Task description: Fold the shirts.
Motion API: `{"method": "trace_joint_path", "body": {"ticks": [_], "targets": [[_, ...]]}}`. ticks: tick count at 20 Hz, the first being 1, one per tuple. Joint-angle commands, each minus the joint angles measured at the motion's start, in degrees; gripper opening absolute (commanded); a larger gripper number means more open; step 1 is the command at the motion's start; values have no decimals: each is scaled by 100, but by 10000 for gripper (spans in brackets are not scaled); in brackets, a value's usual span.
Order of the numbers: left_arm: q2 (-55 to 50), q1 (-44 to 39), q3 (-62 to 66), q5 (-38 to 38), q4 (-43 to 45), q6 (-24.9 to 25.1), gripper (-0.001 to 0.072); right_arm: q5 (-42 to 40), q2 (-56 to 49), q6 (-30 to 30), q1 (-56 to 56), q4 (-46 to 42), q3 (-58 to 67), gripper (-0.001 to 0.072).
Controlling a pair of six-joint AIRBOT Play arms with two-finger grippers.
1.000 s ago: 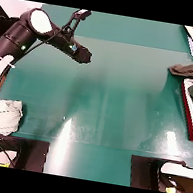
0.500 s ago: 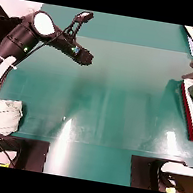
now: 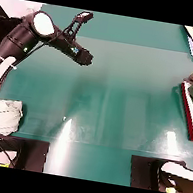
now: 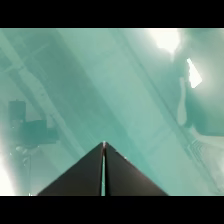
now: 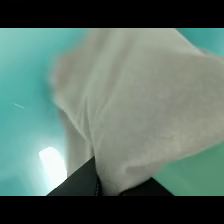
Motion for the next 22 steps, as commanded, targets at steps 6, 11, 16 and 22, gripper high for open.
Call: {"method": "trace_joint_path", "body": {"ticks": [6,11,16,22], "targets": [[-2,-2,-2,-24,4,166,24,455,1003,168,-122,-2315,-1705,425],[-2,-2,-2,-50,2,164,24,402,1368,173,-575,-2133,-2269,494],[0,-2,0,50,26,166,24,83,1725,247,-208,592,-2636,452],[0,-2,0,9,-17,162,24,-254,2168,203,1384,1082,-2916,23]]}}
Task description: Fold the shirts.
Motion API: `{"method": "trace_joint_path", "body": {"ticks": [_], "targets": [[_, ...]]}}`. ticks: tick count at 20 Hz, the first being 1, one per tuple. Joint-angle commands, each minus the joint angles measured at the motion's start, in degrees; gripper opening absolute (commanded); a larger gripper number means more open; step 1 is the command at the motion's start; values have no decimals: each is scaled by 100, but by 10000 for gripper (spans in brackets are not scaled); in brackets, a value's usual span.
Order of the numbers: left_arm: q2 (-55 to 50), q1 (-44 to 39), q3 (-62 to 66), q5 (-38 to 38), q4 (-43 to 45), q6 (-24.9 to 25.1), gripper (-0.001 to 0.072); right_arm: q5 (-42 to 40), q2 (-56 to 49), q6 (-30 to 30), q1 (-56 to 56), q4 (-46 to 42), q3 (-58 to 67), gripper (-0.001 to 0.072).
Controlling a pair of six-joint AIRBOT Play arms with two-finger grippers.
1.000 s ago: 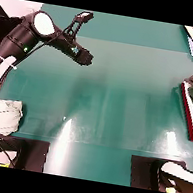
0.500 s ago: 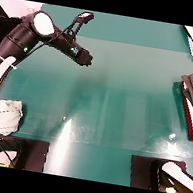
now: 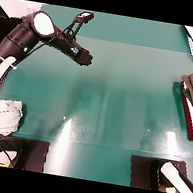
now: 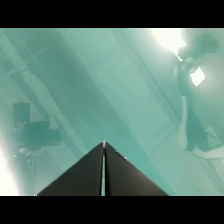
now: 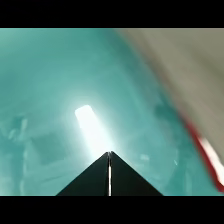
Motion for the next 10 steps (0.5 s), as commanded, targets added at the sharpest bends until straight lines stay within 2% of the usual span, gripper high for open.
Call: {"method": "trace_joint_path", "body": {"ticks": [1,5,10], "targets": [[0,-2,0,9,-13,-7,24,-240,219,-48,907,358,-90,23],[0,-2,0,9,-15,-7,25,-363,258,-166,1644,334,-90,23],[0,-2,0,9,-15,-7,24,-273,260,-173,1947,339,-90,23]]}}
